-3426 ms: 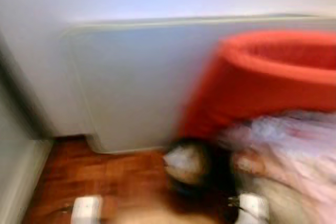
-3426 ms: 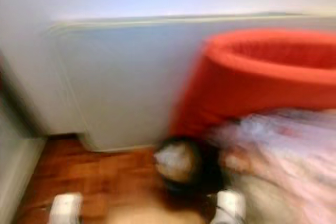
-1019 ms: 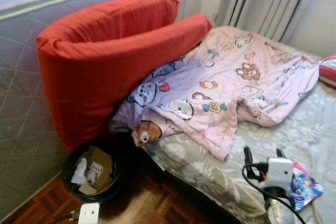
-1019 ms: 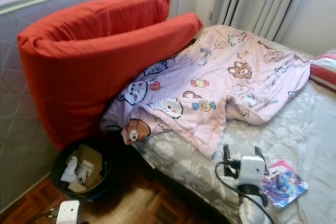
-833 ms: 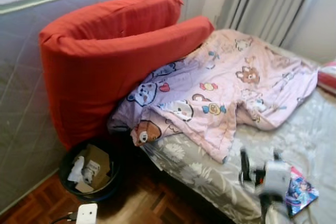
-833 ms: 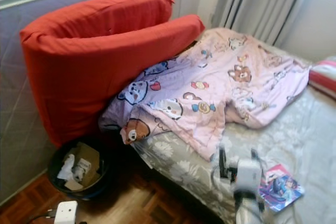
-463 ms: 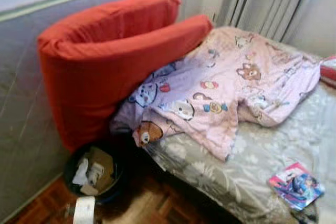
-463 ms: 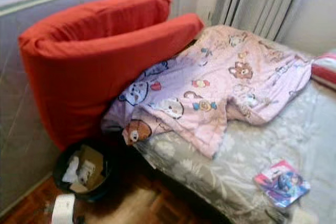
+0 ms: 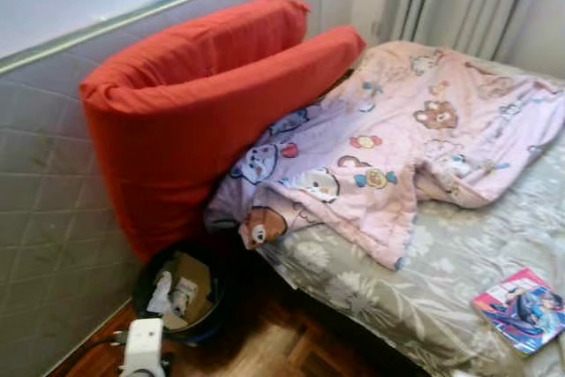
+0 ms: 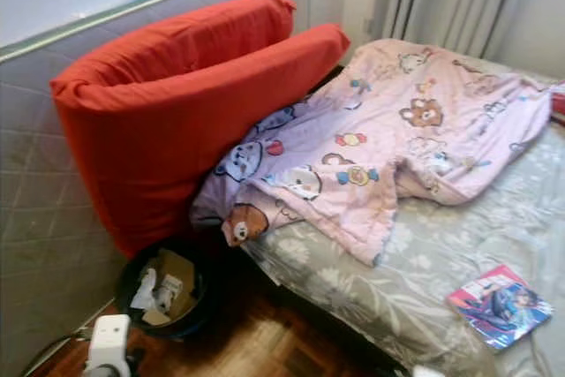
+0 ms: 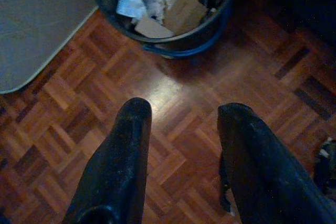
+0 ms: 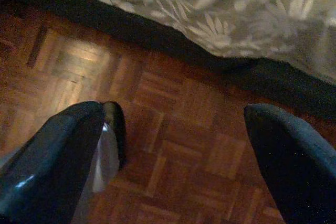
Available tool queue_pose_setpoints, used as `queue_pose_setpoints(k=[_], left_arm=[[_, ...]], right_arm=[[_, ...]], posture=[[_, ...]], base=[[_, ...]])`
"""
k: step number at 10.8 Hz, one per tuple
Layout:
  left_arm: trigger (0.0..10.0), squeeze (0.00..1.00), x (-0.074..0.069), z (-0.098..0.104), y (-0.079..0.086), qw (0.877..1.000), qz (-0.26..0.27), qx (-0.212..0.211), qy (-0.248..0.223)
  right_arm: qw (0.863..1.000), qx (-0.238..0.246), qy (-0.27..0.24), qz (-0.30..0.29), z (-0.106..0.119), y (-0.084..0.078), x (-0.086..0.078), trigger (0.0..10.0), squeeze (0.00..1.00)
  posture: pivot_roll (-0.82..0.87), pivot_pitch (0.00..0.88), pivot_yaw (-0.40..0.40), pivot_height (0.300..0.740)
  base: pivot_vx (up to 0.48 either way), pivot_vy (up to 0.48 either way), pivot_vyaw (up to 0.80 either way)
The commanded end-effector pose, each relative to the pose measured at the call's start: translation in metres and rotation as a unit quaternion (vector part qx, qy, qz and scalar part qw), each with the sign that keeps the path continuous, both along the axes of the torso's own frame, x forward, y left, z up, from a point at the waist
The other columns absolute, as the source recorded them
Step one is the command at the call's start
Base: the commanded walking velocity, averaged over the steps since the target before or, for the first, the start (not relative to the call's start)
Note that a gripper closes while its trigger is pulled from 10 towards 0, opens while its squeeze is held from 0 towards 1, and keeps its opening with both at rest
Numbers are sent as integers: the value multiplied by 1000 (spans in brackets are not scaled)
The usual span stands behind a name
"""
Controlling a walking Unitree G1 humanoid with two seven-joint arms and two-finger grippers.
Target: Clean up the room
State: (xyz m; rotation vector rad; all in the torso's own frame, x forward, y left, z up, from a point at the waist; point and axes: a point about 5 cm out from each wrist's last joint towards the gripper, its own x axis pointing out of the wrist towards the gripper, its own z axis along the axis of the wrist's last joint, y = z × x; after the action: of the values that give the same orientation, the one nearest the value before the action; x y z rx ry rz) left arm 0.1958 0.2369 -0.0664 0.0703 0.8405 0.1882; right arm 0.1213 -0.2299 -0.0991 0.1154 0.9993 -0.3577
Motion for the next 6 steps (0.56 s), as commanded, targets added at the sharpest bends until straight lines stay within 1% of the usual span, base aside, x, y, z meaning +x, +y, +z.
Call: queue_pose_setpoints(k=[1,3,4,5,6], left_arm=[[10000,0,0,-1,-1,1000,-10,3,8],[10000,0,-5,-4,-3,1000,-3,2,13],[10000,0,-7,-5,-4,1000,-3,1,15],[10000,0,-11,-7,-5,1000,-7,-1,19],[10000,0,-12,-8,-6,1000,-9,0,22]], right_arm=[[1000,5,-10,15,2,4,8,10000,0],[999,7,-28,21,7,1,22,10000,0],[999,6,-30,26,8,0,24,10000,0],[999,8,-32,43,9,4,28,10000,0],[999,10,-34,38,9,6,29,10000,0]], posture=[[132,11,19,740],[144,22,-2,740],[144,30,-8,740],[138,36,-17,740],[136,35,-17,740]], base=[[0,0,0],[0,0,0],[0,0,0],[0,0,0],[0,0,0]])
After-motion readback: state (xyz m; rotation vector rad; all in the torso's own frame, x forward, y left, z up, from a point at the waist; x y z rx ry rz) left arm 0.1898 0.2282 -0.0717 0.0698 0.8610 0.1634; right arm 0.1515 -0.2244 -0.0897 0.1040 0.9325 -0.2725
